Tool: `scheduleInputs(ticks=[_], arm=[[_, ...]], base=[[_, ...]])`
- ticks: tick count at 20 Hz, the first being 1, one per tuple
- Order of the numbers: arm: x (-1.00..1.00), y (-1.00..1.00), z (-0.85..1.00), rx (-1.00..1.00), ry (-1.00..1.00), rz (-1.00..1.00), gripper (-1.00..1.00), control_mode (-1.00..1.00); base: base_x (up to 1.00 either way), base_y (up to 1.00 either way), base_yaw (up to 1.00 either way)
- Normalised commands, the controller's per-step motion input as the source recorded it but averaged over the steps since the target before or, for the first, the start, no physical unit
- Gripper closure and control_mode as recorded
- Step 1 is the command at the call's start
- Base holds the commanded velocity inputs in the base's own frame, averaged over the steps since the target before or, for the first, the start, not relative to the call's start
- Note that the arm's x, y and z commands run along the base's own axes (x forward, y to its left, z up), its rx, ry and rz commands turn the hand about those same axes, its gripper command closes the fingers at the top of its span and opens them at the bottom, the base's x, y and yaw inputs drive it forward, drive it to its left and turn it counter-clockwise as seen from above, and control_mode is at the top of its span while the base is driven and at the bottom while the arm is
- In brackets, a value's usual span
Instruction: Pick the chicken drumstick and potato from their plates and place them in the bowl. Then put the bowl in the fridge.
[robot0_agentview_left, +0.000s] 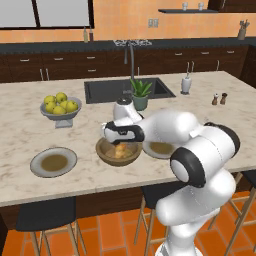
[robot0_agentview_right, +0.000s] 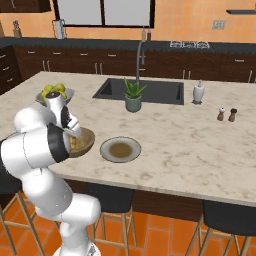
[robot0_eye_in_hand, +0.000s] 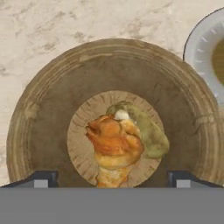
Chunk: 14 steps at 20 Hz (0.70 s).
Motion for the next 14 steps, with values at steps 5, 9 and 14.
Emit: scheduleInputs(ticks=[5, 9, 14], arm=[[-0.36, 0.4, 0.2, -0.09, 0.06, 0.03, -1.0, -1.0], [-0.15, 0.4, 0.0, -0.16, 0.17, 0.1, -1.0, -1.0], [0.0, 0.36, -0.01, -0.2, 0.21, 0.1, -1.0, -1.0]], base=[[0.0, 0.0, 0.0], [0.0, 0.0, 0.0], [0.0, 0.0, 0.0]])
